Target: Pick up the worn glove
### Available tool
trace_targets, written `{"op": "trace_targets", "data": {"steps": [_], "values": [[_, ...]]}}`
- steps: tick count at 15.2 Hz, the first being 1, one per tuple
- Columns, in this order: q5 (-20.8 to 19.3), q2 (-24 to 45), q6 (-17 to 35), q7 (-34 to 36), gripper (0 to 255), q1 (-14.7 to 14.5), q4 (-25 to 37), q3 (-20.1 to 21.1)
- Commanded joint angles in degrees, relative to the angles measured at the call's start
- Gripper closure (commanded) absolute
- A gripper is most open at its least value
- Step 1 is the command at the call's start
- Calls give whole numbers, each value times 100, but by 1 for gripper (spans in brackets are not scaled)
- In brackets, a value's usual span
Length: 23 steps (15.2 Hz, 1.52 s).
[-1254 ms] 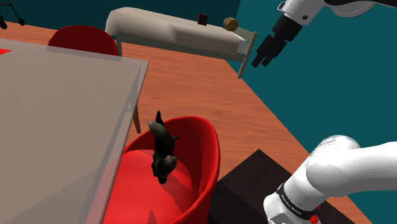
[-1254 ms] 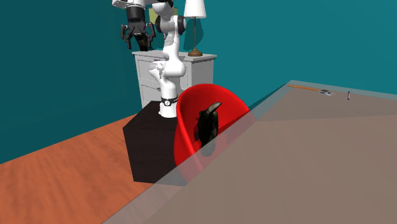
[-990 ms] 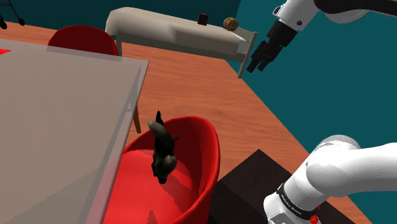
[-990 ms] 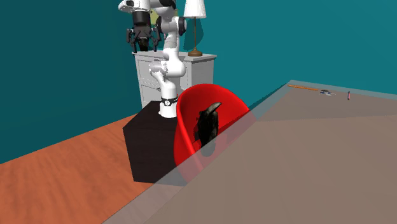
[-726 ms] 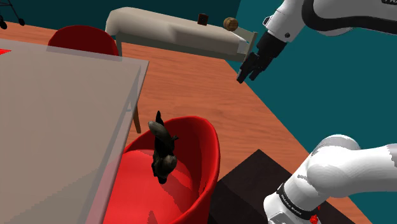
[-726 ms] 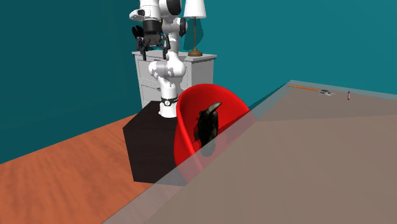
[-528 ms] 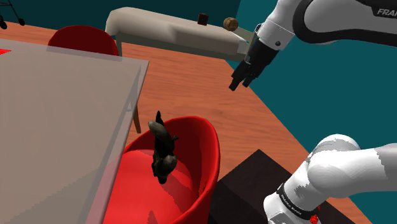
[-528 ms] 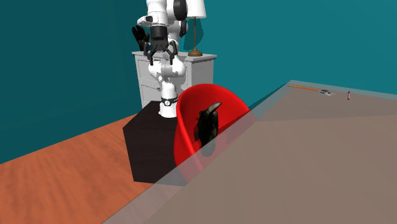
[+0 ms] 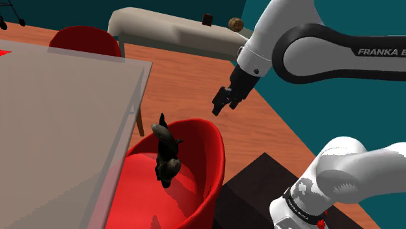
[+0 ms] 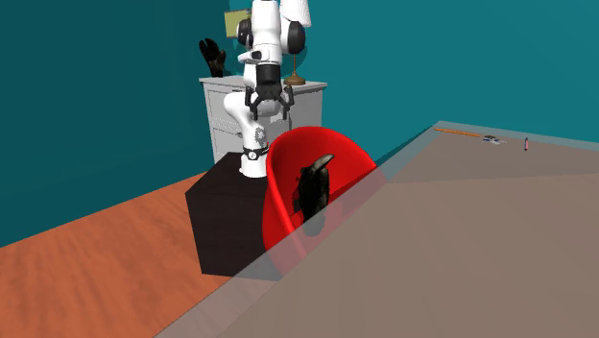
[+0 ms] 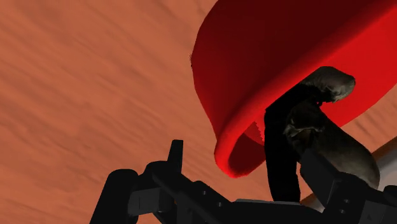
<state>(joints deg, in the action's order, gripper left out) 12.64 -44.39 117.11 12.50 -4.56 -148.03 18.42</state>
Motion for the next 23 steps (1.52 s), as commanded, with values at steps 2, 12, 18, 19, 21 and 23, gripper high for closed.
{"op": "trace_targets", "data": {"steps": [2,12,18,19,21,23], "values": [[146,273,391,401,0,-79,-108,436],[-531,2115,1847,2420,0,-733,80,1270],[-1286,3164,2413,3490,0,-716,369,1695],[-1341,3228,2499,3539,0,-694,338,1720],[-1465,3364,2670,3646,0,-645,281,1771],[-1611,3508,2839,3768,0,-590,230,1823]]}}
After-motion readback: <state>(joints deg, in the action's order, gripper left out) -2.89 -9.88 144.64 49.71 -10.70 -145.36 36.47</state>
